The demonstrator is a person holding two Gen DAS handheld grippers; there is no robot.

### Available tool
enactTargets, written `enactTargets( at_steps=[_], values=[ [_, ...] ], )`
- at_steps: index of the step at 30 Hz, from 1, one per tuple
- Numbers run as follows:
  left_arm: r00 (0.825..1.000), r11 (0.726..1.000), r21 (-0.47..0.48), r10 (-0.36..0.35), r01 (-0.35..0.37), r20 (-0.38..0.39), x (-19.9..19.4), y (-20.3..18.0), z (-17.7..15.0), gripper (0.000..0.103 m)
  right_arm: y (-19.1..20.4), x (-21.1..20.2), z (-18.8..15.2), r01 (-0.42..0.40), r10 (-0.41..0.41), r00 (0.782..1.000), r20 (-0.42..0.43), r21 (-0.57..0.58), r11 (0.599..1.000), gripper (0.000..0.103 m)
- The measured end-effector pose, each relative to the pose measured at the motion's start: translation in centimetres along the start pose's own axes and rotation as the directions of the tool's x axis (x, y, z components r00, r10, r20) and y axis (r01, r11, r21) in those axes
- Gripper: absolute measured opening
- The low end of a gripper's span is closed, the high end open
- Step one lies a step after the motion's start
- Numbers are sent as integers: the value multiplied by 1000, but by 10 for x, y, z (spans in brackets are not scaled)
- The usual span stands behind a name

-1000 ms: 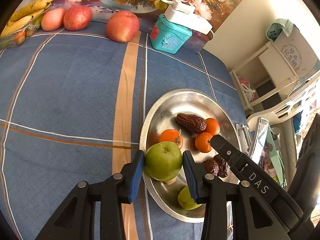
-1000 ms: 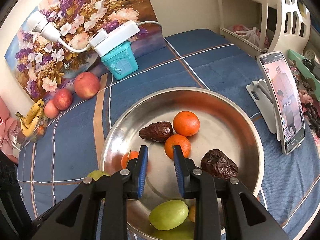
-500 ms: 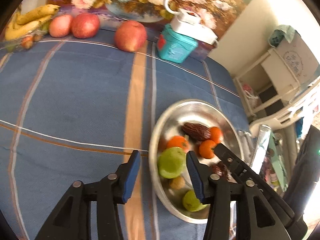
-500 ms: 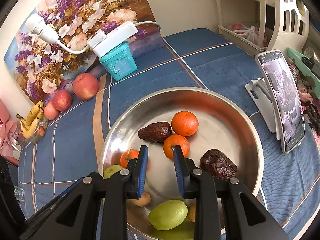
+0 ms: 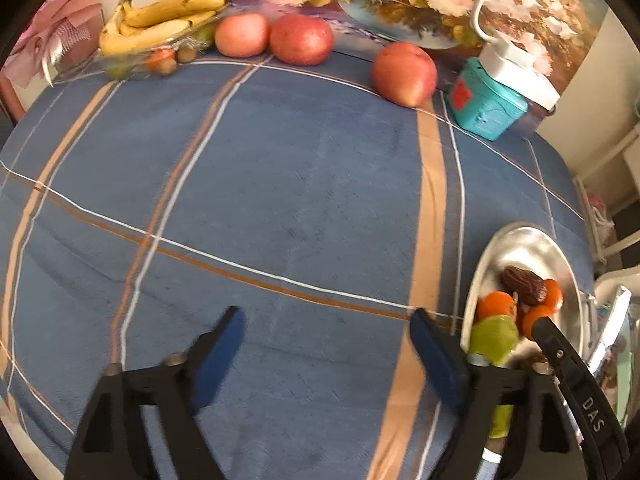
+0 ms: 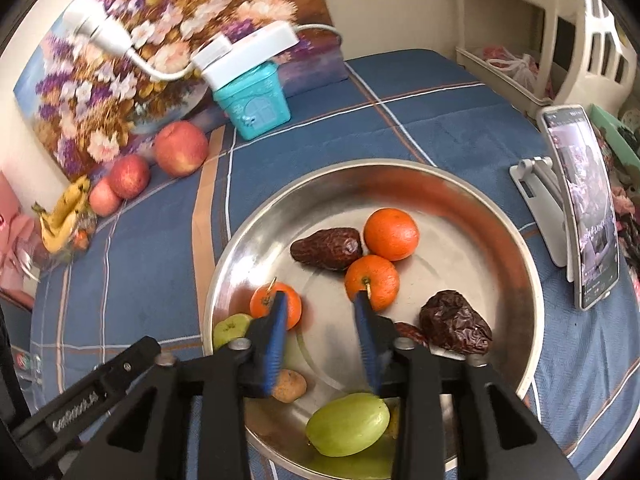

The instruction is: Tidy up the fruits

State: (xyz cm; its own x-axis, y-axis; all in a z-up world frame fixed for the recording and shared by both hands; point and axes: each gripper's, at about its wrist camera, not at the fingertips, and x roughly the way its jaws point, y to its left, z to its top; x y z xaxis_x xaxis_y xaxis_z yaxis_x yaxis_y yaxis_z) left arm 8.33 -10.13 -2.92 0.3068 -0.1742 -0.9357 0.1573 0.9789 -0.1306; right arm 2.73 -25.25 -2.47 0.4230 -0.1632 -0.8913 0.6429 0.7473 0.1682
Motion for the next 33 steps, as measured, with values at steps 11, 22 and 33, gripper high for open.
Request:
enactTargets(
  at_steps=[11,22,33],
  values=[
    [996,995,40,86,-87,22,5,-2,1,103,13,7,-3,21,-23,1000,-20,-73,997,54],
    [987,986,61,149,-153,64,7,6,6,103,15,8,-3,73,-75,997,-7,-105,992,75],
    [982,984,57,165,-171,93,6,10,9,103,12,6,-3,122,-120,992,33,-108,987,98]
  ],
)
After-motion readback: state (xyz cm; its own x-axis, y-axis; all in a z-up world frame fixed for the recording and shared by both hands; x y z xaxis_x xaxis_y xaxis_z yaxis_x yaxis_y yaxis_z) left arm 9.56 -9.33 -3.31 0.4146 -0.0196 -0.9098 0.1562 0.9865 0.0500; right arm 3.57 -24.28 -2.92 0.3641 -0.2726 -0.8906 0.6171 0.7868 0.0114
